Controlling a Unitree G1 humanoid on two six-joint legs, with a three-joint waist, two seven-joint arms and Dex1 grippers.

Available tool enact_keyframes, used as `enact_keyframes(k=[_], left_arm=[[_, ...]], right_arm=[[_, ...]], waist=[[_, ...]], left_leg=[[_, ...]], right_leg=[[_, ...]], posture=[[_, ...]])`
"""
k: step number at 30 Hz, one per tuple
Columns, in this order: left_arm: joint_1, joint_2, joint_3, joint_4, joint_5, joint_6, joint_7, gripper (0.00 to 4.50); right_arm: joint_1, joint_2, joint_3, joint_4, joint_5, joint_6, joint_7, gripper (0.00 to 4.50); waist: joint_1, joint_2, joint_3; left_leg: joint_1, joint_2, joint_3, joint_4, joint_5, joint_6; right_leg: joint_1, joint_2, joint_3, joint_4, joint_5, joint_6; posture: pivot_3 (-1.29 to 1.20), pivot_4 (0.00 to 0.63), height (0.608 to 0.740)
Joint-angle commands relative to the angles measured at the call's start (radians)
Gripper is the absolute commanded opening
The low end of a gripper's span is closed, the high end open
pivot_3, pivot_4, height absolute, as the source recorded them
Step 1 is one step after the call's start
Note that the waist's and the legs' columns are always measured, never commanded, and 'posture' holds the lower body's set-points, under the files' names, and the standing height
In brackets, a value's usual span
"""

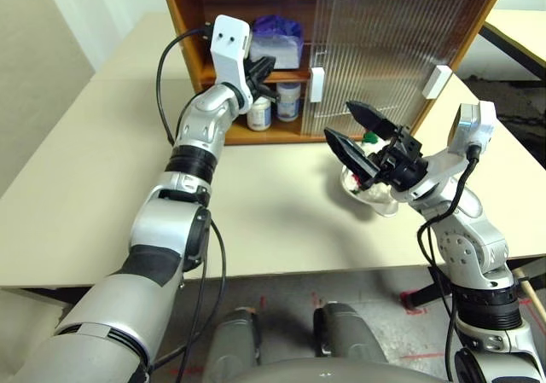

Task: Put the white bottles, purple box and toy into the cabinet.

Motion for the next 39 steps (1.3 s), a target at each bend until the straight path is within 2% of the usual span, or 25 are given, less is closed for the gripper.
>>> enact_keyframes(k=[1,4,8,11,13,16,18,19,28,32,39], left_arm=[[-0.005,-0.008,0.005,-0.016,0.008,-0.006,-0.017,0.02],[0.032,-0.001,0.004,-0.102,-0.013,0.036,-0.067,0.02],[0.163,0.032,-0.019,-0.365,-0.064,0.095,-0.201,0.02],[0.27,0.068,-0.041,-0.555,-0.103,0.137,-0.294,0.58],[0.34,0.091,-0.048,-0.667,-0.136,0.156,-0.348,1.29],[0.402,0.121,-0.083,-0.756,-0.133,0.161,-0.406,1.03],[0.415,0.124,-0.107,-0.778,-0.117,0.158,-0.419,0.26],[0.414,0.118,-0.113,-0.778,-0.115,0.154,-0.418,0.04],[0.316,-0.011,-0.203,-0.596,0.009,0.037,-0.341,0.04],[0.222,-0.074,-0.203,-0.434,0.064,-0.024,-0.256,0.04],[0.08,-0.128,-0.205,-0.172,0.149,-0.097,-0.149,0.04]], right_arm=[[-0.005,-0.008,0.004,-0.016,0.002,0.005,0.003,4.5],[-0.004,-0.009,0.002,-0.015,0.002,0.004,0.005,4.5],[0.0,-0.014,-0.005,-0.012,0.003,0.001,0.008,4.5],[0.002,-0.02,-0.014,-0.005,0.003,-0.002,0.011,4.5],[0.005,-0.025,-0.026,0.0,0.005,-0.003,0.01,4.5],[0.005,-0.033,-0.034,0.009,0.005,-0.007,0.011,4.5],[0.006,-0.035,-0.038,0.012,0.004,-0.009,0.011,4.5],[0.008,-0.036,-0.041,0.011,0.005,-0.009,0.012,4.5],[0.103,-0.082,-0.142,-0.004,0.043,-0.025,0.044,4.5],[0.147,-0.119,-0.194,-0.017,0.087,-0.018,0.08,4.5],[0.175,-0.173,-0.219,-0.03,0.143,0.008,0.137,4.5]], waist=[[0.0,0.0,0.0],[-0.001,0.0,0.0],[-0.007,0.0,0.0],[-0.011,0.0,0.0],[-0.012,0.0,0.0],[-0.011,0.0,0.0],[-0.005,0.0,0.0],[-0.001,0.0,0.0],[0.004,0.0,-0.002],[0.001,0.001,-0.002],[-0.002,0.001,-0.002]], left_leg=[[0.0,0.0,0.0,0.0,0.0,0.0],[0.0,0.0,0.0,0.0,0.0,0.0],[0.0,0.001,0.0,-0.001,0.0,0.0],[0.001,0.002,0.0,-0.001,0.0,0.0],[0.0,0.002,0.0,-0.001,0.0,0.0],[0.001,0.002,0.0,0.0,0.0,0.0],[0.001,0.002,0.0,0.001,0.0,0.0],[0.001,0.002,0.0,0.002,0.0,0.0],[0.0,0.001,0.0,0.005,0.0,0.0],[0.0,0.001,0.0,0.005,0.0,0.0],[0.0,0.001,0.0,0.005,0.0,0.0]], right_leg=[[0.0,0.0,0.0,0.0,0.0,0.0],[0.0,0.0,0.0,0.0,0.0,0.0],[0.0,0.0,0.0,-0.001,0.0,0.0],[0.0,0.0,0.0,0.0,0.0,-0.001],[0.0,0.001,0.0,0.001,0.0,-0.002],[0.0,0.001,0.0,0.001,0.0,-0.002],[0.001,0.001,0.0,0.001,0.0,-0.001],[0.001,0.001,0.0,0.001,0.0,-0.002],[0.002,0.0,0.002,-0.002,0.0,-0.006],[0.002,0.001,0.002,-0.002,0.001,-0.006],[0.002,0.002,0.002,-0.002,0.0,-0.005]], posture=[[-0.08,0.0,0.74],[-0.09,0.0,0.74],[-0.08,0.0,0.74],[-0.07,0.0,0.74],[-0.07,0.0,0.74],[-0.06,0.0,0.74],[-0.06,0.0,0.74],[-0.06,0.0,0.74],[-0.08,0.0,0.74],[-0.1,0.0,0.74],[-0.11,0.0,0.74]])
